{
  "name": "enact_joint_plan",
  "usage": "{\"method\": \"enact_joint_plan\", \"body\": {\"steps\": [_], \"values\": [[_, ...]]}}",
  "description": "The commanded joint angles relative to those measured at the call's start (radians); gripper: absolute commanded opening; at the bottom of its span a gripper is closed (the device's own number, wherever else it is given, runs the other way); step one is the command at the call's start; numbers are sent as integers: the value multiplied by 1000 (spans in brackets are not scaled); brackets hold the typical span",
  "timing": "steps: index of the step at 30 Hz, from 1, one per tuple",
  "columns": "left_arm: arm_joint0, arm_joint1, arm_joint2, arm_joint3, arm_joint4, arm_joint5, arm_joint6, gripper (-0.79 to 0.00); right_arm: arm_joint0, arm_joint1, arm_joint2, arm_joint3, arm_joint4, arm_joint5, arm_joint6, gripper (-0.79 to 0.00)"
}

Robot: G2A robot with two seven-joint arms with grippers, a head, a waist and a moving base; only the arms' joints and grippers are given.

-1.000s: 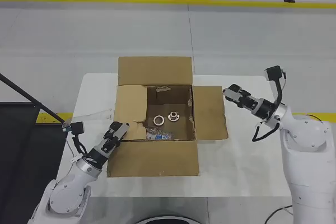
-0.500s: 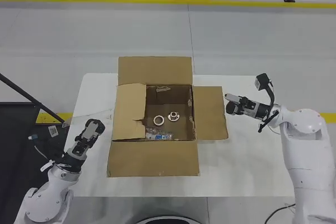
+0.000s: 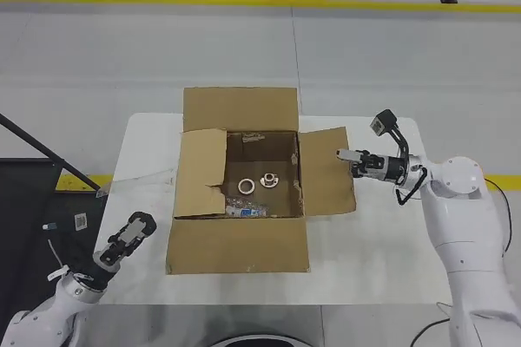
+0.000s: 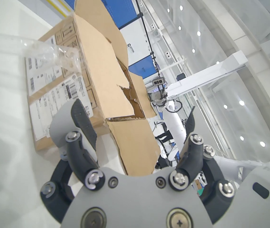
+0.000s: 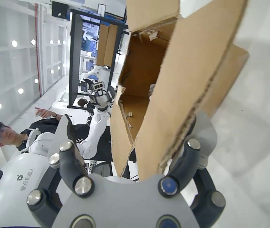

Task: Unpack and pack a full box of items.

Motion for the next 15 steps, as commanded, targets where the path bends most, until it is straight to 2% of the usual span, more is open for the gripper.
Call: {"method": "enact_joint_plan", "body": {"steps": [1, 8, 15], "values": [[4, 4, -11, 9, -9, -13, -39, 0, 9, -1, -5, -5, 37, -6, 17, 0], [19, 21, -11, 21, -101, -80, -225, 0, 41, -8, -56, -60, 93, -12, 27, 0], [12, 38, -10, 45, -111, -96, -351, 0, 66, -18, -131, -126, 83, -15, 9, 0]]}}
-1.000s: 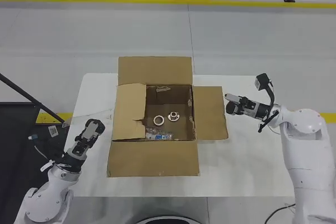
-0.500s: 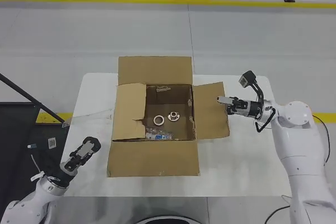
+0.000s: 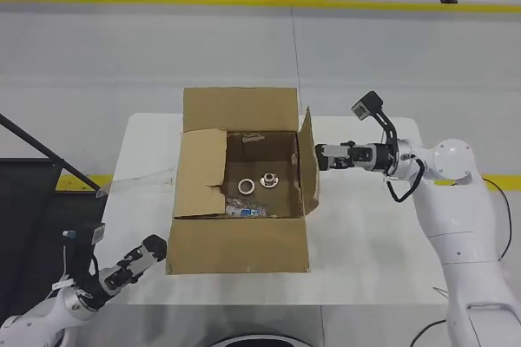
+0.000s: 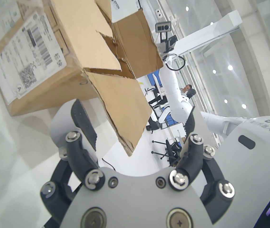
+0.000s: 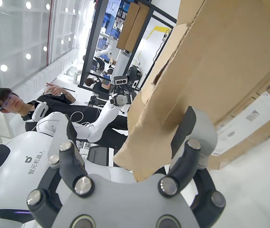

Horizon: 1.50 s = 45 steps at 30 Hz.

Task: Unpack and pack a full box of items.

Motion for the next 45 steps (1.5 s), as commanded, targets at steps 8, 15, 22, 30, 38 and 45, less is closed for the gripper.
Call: {"method": "enact_joint_plan", "body": {"steps": [8, 15, 22, 30, 38, 45], "values": [[-16, 13, 57, 25, 40, -5, -74, 0, 42, -17, -102, -46, -25, 10, -35, 0], [-31, 26, 122, 30, -19, -14, -123, 0, 76, -38, -199, -12, -32, 18, -46, 0], [-44, 42, 147, 51, -187, 24, -160, 0, 100, -55, -264, 37, -20, 4, -32, 0], [-110, 54, 149, 57, -317, 134, -211, 0, 102, -58, -288, 65, -17, 3, -14, 0], [-126, 53, 153, 7, -264, 140, -76, 0, 108, -59, -312, 78, -39, 24, 6, 0], [-169, 54, 173, -20, -261, 207, -6, 0, 114, -58, -303, 71, -25, 8, -17, 0]]}}
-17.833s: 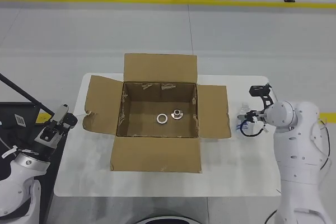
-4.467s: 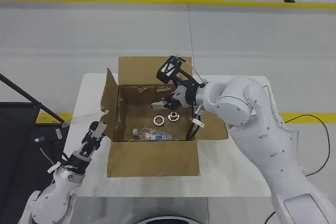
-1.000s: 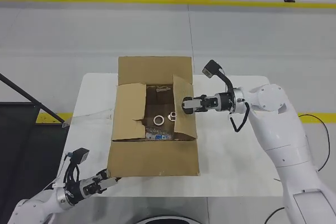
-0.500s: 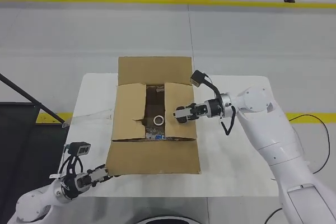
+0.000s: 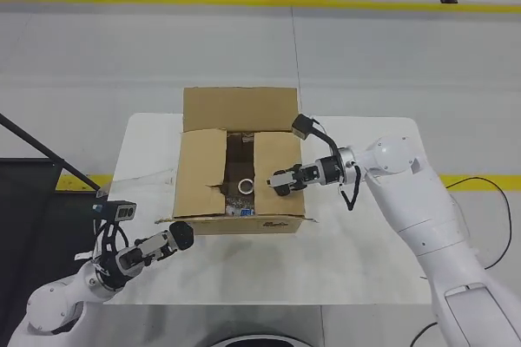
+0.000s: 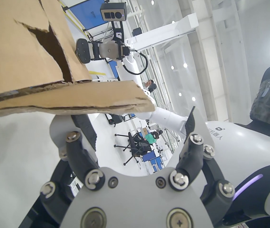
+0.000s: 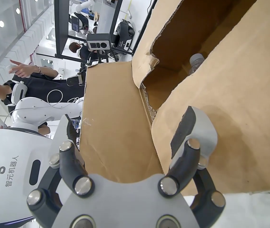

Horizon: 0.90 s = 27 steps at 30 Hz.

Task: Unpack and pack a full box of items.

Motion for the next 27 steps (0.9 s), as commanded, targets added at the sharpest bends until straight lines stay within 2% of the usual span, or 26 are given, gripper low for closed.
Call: {"method": "enact_joint_plan", "body": {"steps": [1, 9, 19, 23, 27], "values": [[-17, 0, 7, 1, -5, 22, 20, 0, -1, 2, 8, -13, 4, -12, -12, 0], [-60, 0, 26, 3, 4, 63, 100, 0, -20, 23, 103, -111, 7, -79, -129, 0], [-136, -3, 82, 19, 106, 136, 244, 0, -25, 24, 108, -114, 4, -75, -145, 0], [-165, -7, 122, 29, 162, 147, 302, 0, -20, 15, 101, -56, 2, -26, -288, 0], [-194, -11, 163, 43, 195, 172, 359, 0, 33, -2, 68, 56, -143, -40, -527, 0]]}}
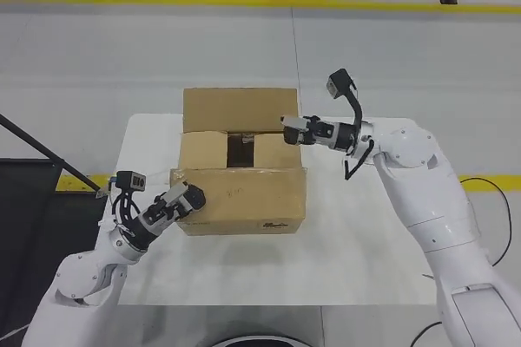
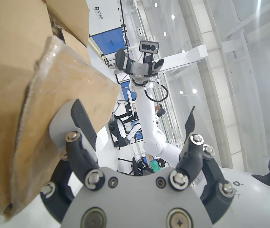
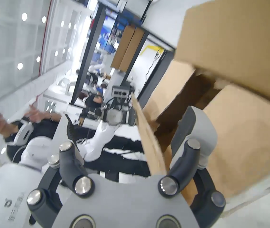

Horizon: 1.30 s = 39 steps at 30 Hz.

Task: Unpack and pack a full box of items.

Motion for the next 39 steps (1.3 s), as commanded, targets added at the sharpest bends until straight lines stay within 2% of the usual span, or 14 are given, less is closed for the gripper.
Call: {"method": "enact_joint_plan", "body": {"steps": [1, 3, 6, 9, 13, 20, 25, 31, 39], "values": [[-11, -2, 21, 4, 12, 10, 23, 0, 26, -8, -15, 57, -81, -33, -120, 0], [-21, -4, 38, 7, 24, 19, 42, 0, 47, -20, -32, 121, -101, -88, -185, 0], [-31, -6, 60, 6, 40, 30, 67, 0, 97, -39, -60, 240, -168, -117, -303, 0], [-31, -8, 74, -4, 60, 34, 92, 0, 138, -61, -82, 352, -158, -156, -333, 0], [-28, -10, 83, -14, 70, 39, 116, 0, 185, -94, -118, 476, -148, -174, -335, 0], [-24, -11, 95, -28, 86, 43, 143, 0, 219, -149, -157, 607, -120, -243, -345, 0], [-23, -12, 97, -31, 91, 47, 152, 0, 230, -183, -181, 658, -127, -259, -361, 0], [-21, -12, 96, -28, 91, 49, 158, 0, 240, -218, -189, 704, -92, -269, -326, 0], [-21, -12, 94, -20, 74, 44, 154, 0, 255, -234, -151, 749, 1, -343, -252, 0]]}}
